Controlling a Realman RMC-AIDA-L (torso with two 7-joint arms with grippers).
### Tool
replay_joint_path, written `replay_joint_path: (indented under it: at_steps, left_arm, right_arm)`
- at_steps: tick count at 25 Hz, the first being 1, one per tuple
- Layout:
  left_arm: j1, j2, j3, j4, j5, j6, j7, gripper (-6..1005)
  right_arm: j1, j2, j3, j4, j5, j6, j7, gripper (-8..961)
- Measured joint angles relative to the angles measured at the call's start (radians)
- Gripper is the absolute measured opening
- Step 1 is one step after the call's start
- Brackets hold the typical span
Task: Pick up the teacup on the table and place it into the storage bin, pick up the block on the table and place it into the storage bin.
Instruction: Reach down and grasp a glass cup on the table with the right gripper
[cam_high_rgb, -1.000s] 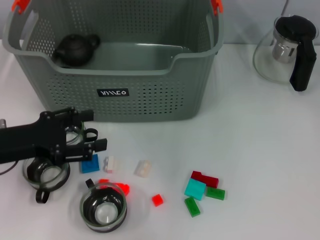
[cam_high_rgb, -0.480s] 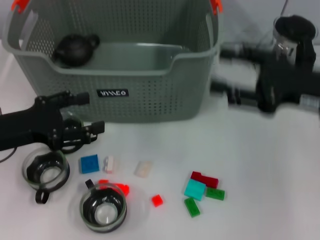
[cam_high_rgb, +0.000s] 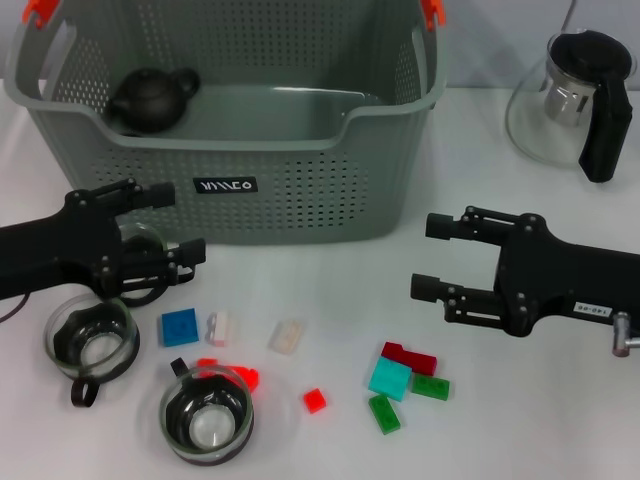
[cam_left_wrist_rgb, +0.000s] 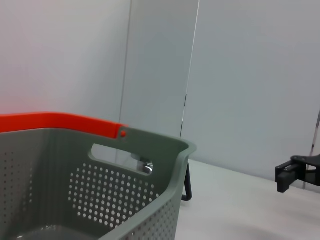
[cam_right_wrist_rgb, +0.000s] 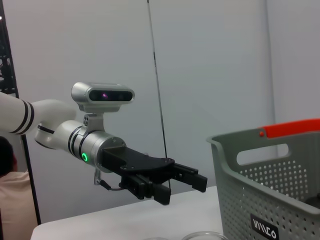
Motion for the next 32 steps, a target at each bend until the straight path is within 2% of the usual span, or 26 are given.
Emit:
replay_joint_path:
  at_steps: [7,14,20,21,22,23,26,28,32]
  left_arm:
    - [0.054,0.003,-0.018,0.046,0.011,0.017,0.0,855]
    - [0.118,0.008,-0.172,0.094,0.013,0.062,-0.002,855]
    - [0.132,0.005,-0.207,0.095,0.014,0.058,-0.004,855]
    - [0.133,0.004,-0.207,0.091,0.014,0.049,-0.004,856]
    - [0.133,0.003,-0.207,0.089,0.014,0.046,-0.004,856]
    - [0.133,0.003,-0.207,0.089,0.014,0.046,-0.004,856]
    - [0.133,0.003,-0.208,0.084,0.014,0.042,-0.004,856]
    - [0.132,0.002,-0.208,0.083,0.014,0.042,-0.005,856]
    - [0.13,0.001,-0.208,0.077,0.014,0.041,-0.013,855]
  right_arm:
    - [0.05,0.002,-0.041,-0.01,-0.06,-0.008,0.038,748]
    - [0.222,0.005,-0.178,-0.089,-0.225,-0.002,0.202,748]
    - [0.44,0.007,-0.41,-0.143,-0.339,0.07,0.384,748]
    - [0.514,0.01,-0.515,-0.143,-0.354,0.107,0.436,748]
    - [0.547,0.014,-0.569,-0.143,-0.358,0.119,0.457,748]
    - [0.547,0.014,-0.569,-0.143,-0.358,0.119,0.457,748]
    - [0.621,0.026,-0.699,-0.155,-0.375,0.162,0.496,749]
    - [0.641,0.03,-0.775,-0.19,-0.378,0.19,0.513,749]
    - [0.622,0.03,-0.915,-0.308,-0.371,0.258,0.544,749]
